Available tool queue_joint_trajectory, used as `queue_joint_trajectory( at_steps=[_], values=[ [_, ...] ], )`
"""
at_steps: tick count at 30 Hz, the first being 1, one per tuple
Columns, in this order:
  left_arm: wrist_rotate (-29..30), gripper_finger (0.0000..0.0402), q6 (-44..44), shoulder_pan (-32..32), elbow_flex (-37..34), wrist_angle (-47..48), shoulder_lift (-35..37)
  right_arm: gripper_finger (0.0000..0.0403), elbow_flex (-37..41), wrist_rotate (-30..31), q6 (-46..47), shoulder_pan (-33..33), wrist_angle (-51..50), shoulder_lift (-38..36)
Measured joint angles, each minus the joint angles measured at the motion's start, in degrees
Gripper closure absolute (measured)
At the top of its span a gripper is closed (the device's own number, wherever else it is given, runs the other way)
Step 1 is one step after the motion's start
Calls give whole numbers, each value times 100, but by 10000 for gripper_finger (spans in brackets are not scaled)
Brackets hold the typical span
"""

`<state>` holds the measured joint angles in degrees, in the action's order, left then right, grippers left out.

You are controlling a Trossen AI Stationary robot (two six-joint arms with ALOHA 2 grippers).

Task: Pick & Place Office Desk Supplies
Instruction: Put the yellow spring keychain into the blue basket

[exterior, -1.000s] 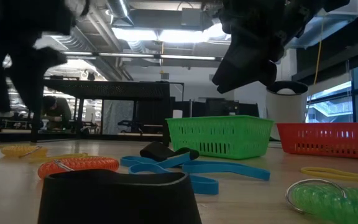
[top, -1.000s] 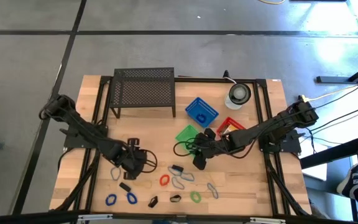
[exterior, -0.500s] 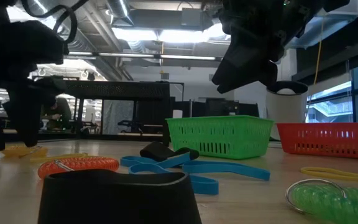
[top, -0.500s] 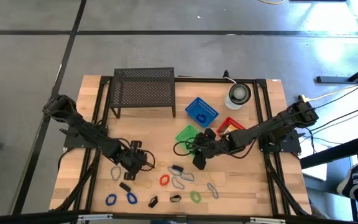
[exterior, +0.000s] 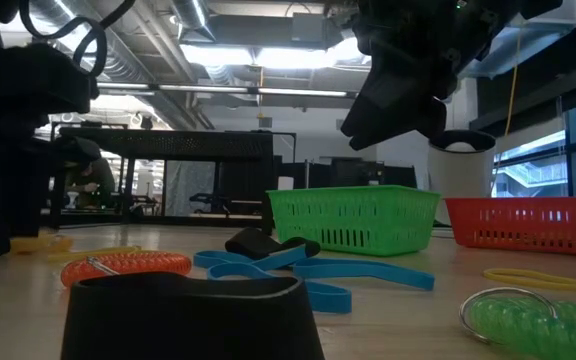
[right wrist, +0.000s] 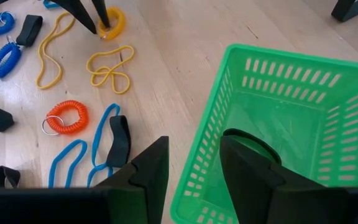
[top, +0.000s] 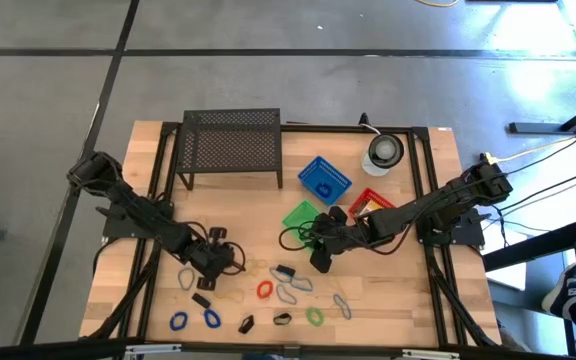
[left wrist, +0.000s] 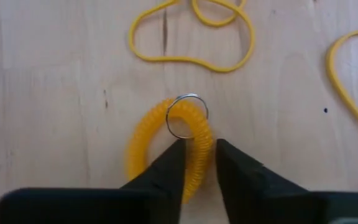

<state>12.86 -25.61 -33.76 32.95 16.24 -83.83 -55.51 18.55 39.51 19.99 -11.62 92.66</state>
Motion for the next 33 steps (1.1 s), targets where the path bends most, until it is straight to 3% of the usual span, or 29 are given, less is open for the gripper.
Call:
queue_joint_trajectory(
  at_steps=[5,10,15,21,26,29,33],
  values=[
    [64,390,140,0,1,-152,-11,259,0,-14,-7,0,0,0],
    [578,374,185,26,315,-75,-34,259,4,-297,-60,9,44,-159],
    [938,374,989,15,766,-95,-31,259,4,-119,-128,136,139,-329],
    [2157,393,2176,15,1538,-539,-24,259,4,408,-494,334,547,-570],
    [3254,389,2870,11,2105,-1756,-21,259,4,536,-1489,573,1164,-601],
    [3325,388,3217,11,2229,-2722,-15,259,4,459,-2060,740,1312,-601],
    [2463,387,3385,11,2247,-3534,-15,259,4,573,-2712,950,1500,-601]
  ],
)
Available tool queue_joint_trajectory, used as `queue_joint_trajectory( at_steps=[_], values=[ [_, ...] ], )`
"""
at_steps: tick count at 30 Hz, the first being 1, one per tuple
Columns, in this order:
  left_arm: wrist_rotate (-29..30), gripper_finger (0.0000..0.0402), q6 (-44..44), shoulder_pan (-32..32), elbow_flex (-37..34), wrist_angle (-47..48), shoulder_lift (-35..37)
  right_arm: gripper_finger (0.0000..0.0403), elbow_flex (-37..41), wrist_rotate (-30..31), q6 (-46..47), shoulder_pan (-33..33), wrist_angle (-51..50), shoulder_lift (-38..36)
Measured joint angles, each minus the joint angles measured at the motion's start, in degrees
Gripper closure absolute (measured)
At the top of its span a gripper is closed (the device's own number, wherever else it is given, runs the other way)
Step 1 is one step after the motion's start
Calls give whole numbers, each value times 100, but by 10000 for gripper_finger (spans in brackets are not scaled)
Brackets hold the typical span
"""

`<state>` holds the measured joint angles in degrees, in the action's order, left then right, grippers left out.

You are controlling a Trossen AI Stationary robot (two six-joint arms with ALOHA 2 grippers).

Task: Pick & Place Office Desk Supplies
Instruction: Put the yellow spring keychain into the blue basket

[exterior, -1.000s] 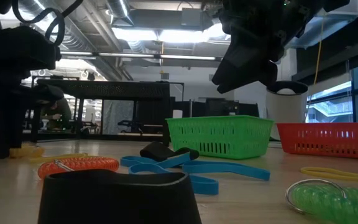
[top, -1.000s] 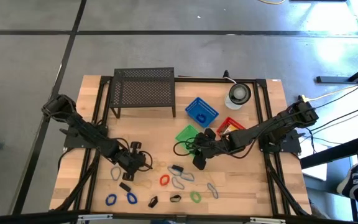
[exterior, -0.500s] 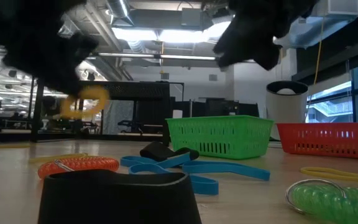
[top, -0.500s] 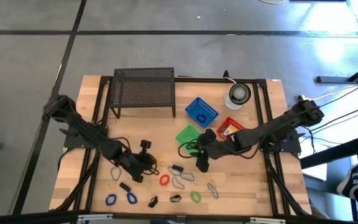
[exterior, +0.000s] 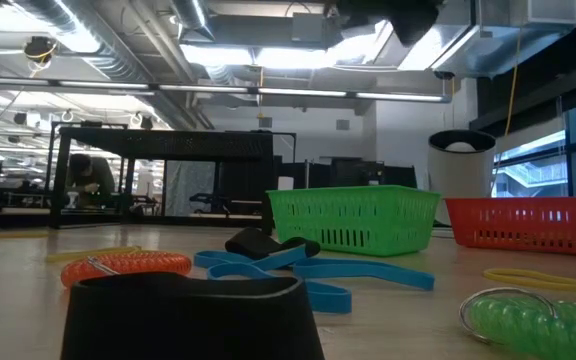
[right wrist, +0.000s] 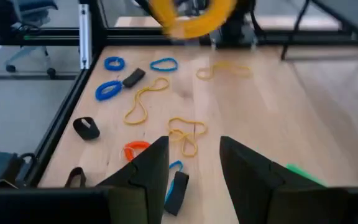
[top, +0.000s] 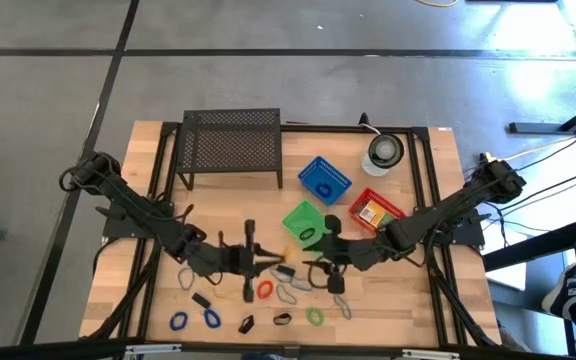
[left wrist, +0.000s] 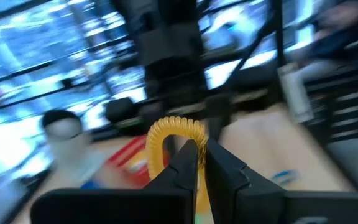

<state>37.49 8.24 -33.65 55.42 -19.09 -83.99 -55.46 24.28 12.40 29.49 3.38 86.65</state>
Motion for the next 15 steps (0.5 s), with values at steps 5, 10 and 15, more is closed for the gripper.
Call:
queue_joint_trajectory(
  at_steps=[5,10,15],
  values=[
    [-1191,387,-144,0,0,-174,0,259,0,-90,-867,170,725,24],
    [-1634,387,150,16,0,-408,-151,259,-2,-616,-1100,191,1302,62],
    [-1808,387,456,97,0,-693,-428,259,-4,-765,-1204,184,1630,197]
  ],
)
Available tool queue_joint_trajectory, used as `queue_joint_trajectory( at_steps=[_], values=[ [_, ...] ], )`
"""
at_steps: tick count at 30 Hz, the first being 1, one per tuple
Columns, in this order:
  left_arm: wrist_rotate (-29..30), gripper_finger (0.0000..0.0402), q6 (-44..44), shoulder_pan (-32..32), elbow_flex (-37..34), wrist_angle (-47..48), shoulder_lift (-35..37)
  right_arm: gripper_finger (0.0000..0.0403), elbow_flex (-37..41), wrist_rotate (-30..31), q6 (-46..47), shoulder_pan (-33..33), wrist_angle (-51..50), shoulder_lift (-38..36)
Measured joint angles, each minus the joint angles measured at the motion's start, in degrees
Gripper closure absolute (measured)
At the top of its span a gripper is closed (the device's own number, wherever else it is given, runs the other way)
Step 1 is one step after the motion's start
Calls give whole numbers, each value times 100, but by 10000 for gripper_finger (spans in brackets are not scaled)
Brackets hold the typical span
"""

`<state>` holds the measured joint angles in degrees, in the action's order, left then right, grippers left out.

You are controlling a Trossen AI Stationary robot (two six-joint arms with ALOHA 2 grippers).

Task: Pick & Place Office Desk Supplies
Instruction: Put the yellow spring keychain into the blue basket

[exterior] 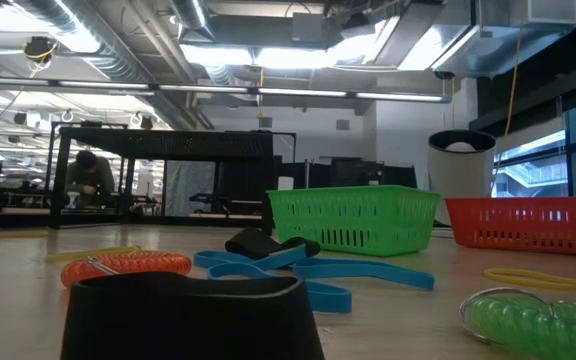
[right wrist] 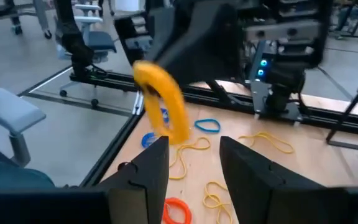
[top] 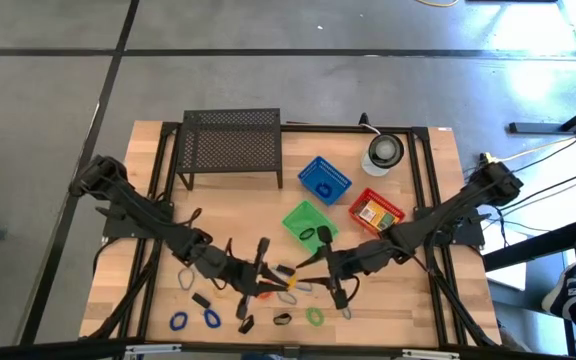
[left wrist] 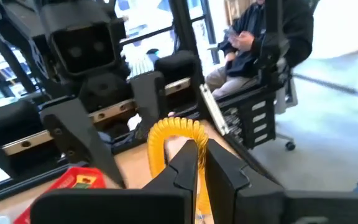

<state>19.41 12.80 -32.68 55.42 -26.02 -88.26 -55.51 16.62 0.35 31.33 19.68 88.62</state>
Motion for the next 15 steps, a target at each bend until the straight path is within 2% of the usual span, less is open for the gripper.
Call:
queue_joint_trajectory(
  at_steps=[15],
  values=[
    [4,387,147,316,0,-255,-88,259,0,-126,0,-27,135,94]
  ],
)
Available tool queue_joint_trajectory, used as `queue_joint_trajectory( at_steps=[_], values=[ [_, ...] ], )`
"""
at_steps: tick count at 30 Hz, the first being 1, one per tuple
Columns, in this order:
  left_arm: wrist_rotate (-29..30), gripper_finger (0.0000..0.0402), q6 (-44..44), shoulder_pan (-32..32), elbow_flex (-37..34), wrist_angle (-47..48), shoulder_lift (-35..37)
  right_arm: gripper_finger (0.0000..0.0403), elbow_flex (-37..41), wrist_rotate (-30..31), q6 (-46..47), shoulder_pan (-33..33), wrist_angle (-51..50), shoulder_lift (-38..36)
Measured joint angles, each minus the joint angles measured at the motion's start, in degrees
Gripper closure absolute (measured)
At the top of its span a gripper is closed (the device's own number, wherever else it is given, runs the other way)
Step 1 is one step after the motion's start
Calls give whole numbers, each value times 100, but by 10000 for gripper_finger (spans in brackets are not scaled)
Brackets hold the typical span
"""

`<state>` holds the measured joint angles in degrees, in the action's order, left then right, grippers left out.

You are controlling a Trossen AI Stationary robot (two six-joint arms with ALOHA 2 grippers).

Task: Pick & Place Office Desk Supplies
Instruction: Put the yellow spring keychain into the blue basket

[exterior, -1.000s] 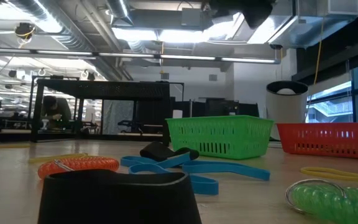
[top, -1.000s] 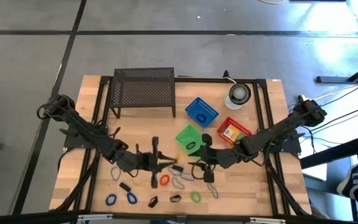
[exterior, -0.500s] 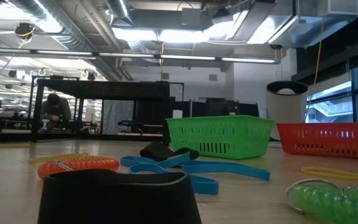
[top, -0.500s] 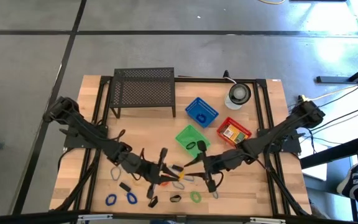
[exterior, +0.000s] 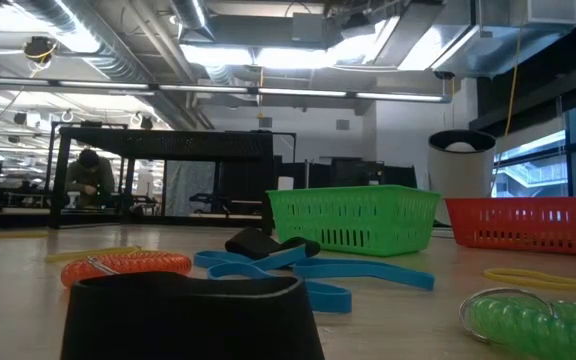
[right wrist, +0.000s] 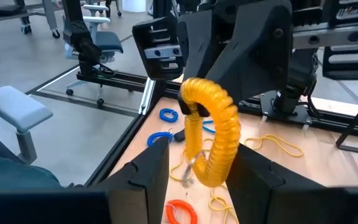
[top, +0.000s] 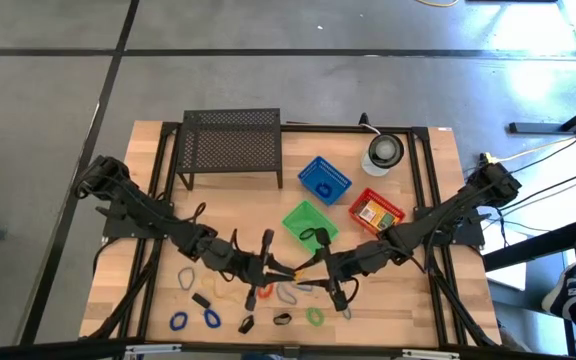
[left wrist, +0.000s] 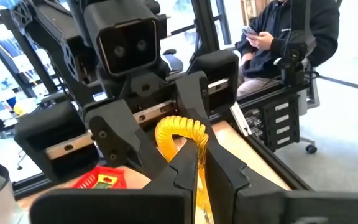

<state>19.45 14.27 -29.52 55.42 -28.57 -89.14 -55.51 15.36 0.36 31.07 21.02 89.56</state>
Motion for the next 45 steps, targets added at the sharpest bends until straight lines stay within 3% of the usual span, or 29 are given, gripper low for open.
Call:
queue_joint_trajectory(
  at_steps=[12,16,23,30,38,45],
  values=[
    [-18,386,-10,-50,0,30,0,263,0,71,556,-11,-21,0],
    [-22,386,-14,-55,0,37,0,294,0,67,586,-11,-89,0],
    [-24,386,-129,-55,0,52,0,384,0,67,481,-17,-88,0],
    [-20,383,-349,-55,0,58,0,377,0,67,477,-22,-84,1],
    [63,324,-893,-55,0,463,0,387,0,229,501,-26,-86,0],
    [1159,260,-906,-101,0,497,0,388,0,499,559,-29,-241,2]
  ],
)
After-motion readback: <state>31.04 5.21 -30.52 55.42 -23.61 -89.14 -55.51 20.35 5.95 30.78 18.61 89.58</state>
